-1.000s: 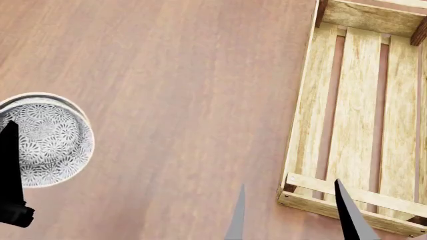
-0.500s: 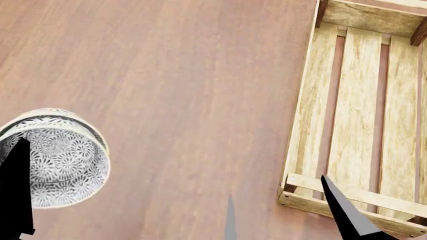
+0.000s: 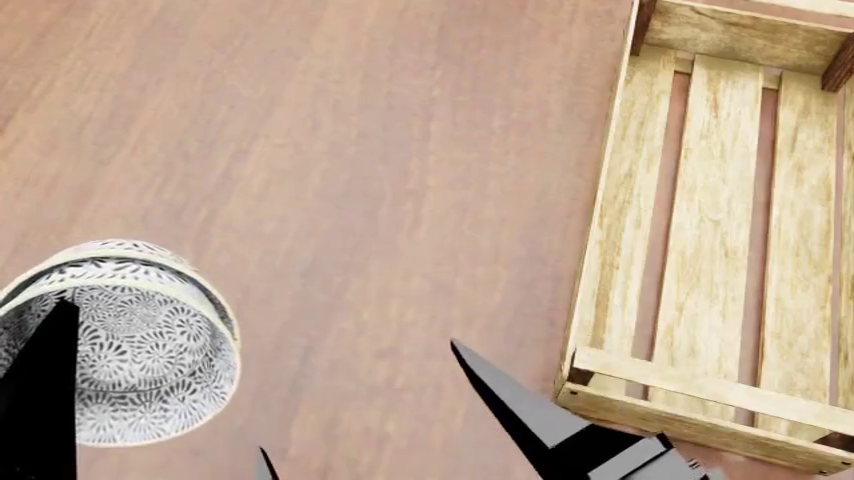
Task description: Stack the right bowl on the left bowl and place them in the tray.
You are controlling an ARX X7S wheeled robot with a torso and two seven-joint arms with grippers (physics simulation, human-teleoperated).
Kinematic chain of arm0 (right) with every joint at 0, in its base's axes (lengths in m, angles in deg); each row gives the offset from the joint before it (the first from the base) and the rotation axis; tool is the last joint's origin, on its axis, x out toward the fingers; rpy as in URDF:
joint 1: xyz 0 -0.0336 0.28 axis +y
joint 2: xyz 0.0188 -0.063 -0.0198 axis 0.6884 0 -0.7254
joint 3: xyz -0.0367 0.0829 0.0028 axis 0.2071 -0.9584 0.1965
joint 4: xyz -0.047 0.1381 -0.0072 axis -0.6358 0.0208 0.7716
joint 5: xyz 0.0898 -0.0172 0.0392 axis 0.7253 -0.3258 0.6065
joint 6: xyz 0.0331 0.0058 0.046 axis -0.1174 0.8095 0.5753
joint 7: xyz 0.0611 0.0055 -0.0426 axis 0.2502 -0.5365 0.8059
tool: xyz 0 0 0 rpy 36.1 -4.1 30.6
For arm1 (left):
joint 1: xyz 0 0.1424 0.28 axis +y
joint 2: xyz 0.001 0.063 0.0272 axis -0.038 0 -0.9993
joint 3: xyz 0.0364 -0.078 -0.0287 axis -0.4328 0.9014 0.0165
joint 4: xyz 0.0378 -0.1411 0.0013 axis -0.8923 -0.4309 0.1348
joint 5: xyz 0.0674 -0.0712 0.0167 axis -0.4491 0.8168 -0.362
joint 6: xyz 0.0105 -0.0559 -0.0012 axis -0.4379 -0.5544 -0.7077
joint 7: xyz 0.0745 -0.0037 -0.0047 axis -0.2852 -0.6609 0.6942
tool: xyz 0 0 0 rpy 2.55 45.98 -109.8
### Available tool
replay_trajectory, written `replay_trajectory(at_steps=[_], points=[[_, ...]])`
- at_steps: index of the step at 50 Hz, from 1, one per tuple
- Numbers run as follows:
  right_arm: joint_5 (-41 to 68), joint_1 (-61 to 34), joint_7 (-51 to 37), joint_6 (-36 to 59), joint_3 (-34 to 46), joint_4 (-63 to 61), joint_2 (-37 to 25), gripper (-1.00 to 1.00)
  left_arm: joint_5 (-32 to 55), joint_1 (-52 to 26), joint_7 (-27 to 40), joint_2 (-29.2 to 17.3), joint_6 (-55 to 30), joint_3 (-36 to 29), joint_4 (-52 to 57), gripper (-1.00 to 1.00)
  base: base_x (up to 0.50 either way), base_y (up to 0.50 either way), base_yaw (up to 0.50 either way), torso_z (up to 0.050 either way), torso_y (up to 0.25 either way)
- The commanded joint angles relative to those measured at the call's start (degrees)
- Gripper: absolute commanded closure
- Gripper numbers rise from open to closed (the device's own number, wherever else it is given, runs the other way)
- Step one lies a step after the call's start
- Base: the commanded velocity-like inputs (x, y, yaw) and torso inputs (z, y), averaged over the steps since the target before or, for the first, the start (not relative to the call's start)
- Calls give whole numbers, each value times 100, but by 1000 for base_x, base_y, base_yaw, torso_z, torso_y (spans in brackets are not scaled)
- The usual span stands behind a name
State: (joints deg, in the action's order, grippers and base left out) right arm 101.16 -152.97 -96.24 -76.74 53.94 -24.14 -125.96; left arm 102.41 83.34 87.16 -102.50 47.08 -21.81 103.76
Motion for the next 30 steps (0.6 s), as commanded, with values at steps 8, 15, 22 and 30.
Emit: replay_trajectory(at_steps=[8,15,22,30], points=[[193,-1640,-668,-976,1868,404,1191,-100,34,-83,-7,-37,-85,-77,376,100,0,0,0,0,1],[301,-1411,-640,-1036,1518,597,1508,-100,0,-90,-25,-46,-87,-109,443,100,0,0,0,1,0],[405,-1224,-450,-1263,1268,789,1644,-100,139,-192,90,-123,-194,-67,557,100,0,0,0,0,1],[458,-1069,-355,-1325,1136,941,1699,-100,20,-76,23,-80,-83,-98,534,100,0,0,0,0,0]])
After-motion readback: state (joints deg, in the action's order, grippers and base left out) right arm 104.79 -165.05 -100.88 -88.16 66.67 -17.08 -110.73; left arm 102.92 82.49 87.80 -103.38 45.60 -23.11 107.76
